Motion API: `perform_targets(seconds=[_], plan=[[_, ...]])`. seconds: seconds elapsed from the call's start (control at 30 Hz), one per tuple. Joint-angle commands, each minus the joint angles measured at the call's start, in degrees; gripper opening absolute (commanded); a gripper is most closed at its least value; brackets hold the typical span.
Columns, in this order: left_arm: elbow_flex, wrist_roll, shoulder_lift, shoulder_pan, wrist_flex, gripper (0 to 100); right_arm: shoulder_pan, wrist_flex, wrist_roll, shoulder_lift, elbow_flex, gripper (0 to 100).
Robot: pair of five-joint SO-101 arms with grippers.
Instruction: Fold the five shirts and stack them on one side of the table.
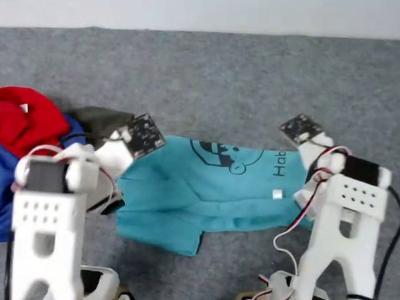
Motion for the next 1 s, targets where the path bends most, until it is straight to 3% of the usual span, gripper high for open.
perform_targets(seconds=[0.0,0.13,0.4,0.47,0.73,0.97], plan=[[-0.4,1.5,-4.7,-0.4,-0.2,23,1.2,0.7,-0.2,-2.1,-6.9,27.2],[0.7,11.2,-4.7,-1.0,-10.1,21,-2.0,-2.5,-8.2,-1.5,-9.8,23.6],[1.5,13.7,9.3,3.2,-17.1,1,-12.3,-10.1,-23.3,-0.1,-7.7,6.8],[0.0,13.8,15.3,3.6,-17.6,2,-13.5,-13.1,-24.2,2.2,-6.0,0.9],[-17.5,21.9,38.2,3.8,-19.5,2,-13.7,-22.5,-24.5,14.2,-4.7,0.9],[-32.0,23.1,58.0,3.3,-19.3,2,-13.0,-31.2,-24.5,22.6,-4.7,0.9]])
